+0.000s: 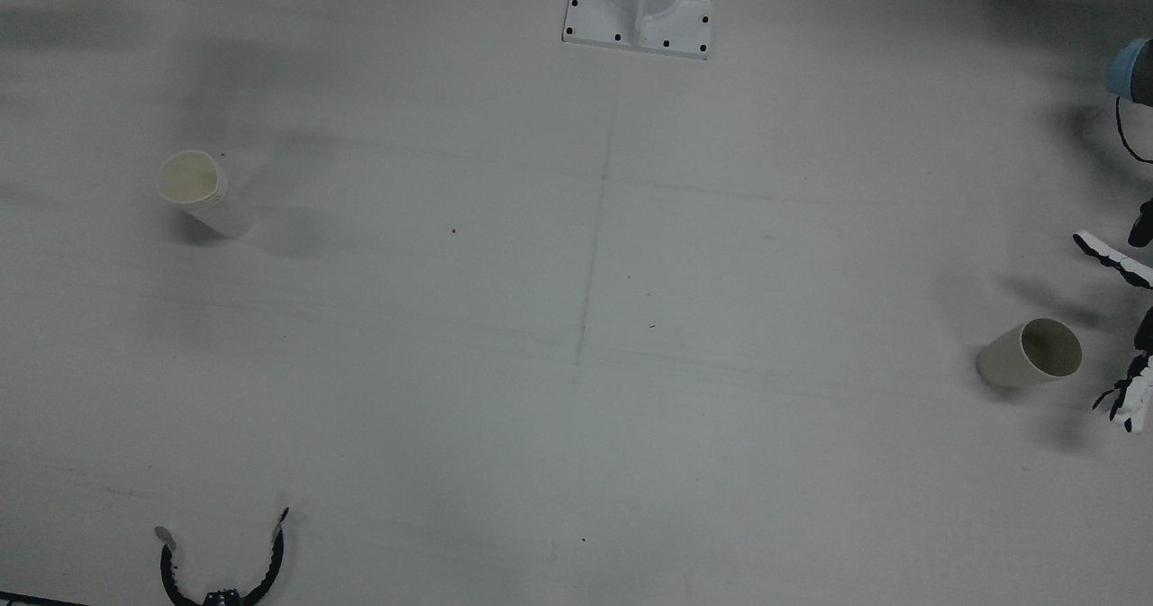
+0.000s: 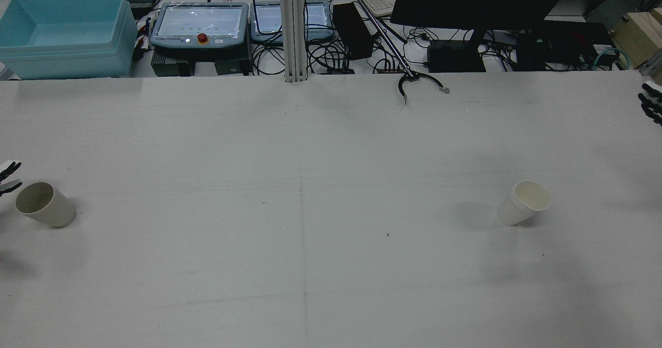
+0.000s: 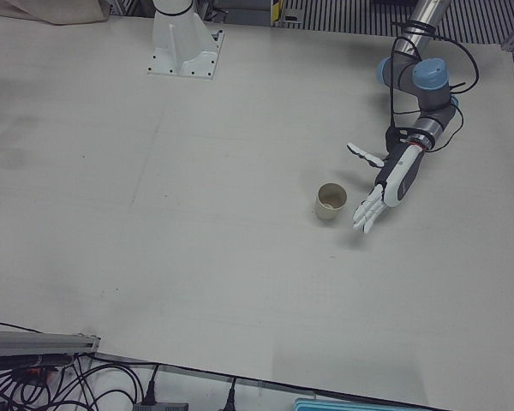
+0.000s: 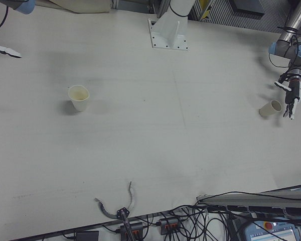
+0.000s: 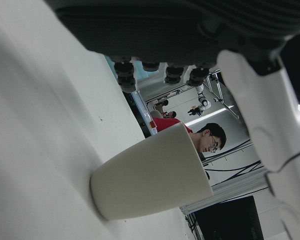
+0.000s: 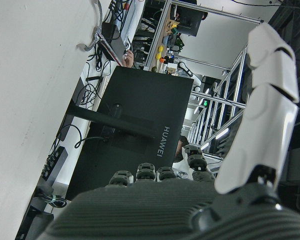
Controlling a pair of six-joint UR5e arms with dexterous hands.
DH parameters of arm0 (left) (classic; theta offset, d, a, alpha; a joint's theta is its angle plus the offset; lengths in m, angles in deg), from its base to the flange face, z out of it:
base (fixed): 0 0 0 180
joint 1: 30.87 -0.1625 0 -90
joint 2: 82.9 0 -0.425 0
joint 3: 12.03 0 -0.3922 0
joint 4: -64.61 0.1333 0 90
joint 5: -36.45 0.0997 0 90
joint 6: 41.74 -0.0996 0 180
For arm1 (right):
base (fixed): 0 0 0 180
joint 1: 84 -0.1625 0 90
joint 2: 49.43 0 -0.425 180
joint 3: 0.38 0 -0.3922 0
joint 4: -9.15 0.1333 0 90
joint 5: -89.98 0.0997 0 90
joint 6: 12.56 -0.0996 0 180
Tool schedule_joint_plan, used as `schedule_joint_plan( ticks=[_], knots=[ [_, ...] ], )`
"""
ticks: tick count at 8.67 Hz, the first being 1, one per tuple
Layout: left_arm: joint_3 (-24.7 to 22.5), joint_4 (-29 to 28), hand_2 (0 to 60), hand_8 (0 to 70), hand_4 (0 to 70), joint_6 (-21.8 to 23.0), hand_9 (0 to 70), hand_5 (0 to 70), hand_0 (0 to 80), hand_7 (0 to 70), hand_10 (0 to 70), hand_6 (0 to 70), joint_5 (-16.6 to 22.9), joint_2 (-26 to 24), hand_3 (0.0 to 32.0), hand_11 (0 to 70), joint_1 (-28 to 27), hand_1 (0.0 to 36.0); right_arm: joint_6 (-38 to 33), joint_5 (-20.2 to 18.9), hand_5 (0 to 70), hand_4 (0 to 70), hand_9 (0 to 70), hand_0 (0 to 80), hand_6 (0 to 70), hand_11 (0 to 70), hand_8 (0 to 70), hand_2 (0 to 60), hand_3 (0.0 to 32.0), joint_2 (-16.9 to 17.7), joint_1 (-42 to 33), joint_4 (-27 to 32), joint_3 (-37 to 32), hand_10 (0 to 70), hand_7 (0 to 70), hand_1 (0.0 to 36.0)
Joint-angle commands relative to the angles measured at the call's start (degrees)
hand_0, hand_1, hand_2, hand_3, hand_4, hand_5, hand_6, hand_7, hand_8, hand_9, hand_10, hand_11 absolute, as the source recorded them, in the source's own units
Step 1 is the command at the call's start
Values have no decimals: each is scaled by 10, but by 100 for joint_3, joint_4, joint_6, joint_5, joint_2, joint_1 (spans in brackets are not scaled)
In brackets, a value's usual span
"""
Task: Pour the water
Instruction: 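Close the left hand around the white paper cup beside it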
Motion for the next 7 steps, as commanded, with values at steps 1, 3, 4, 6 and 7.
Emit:
schedule_joint_plan(
  ticks=[1,3,4,6,7],
  knots=[
    [10,145,0,0,107,-83,0,15,500,72,80,38,9,-26,0,134,-142,62,0,0,33,0,61,476,0,34,44,182,0,69,-13,0,5,10,60,192],
    [263,374,0,0,122,-92,1,22,501,78,84,49,9,-393,0,139,-196,62,0,0,30,0,59,474,0,40,43,196,0,69,-31,0,5,13,56,195],
    [378,505,0,0,104,-75,1,16,503,77,85,46,17,-587,0,141,-204,73,0,0,33,0,62,475,0,40,45,197,0,78,-48,0,22,13,58,195],
    [370,665,0,0,108,13,1,25,509,79,82,47,70,-668,0,138,-196,85,-96,0,36,0,61,478,0,36,43,193,0,78,-110,0,23,11,62,194],
    [318,674,0,0,106,13,1,21,506,79,81,49,53,-676,0,136,-196,88,-105,0,31,0,62,477,0,33,44,187,0,87,-145,0,23,9,58,194]
  ],
)
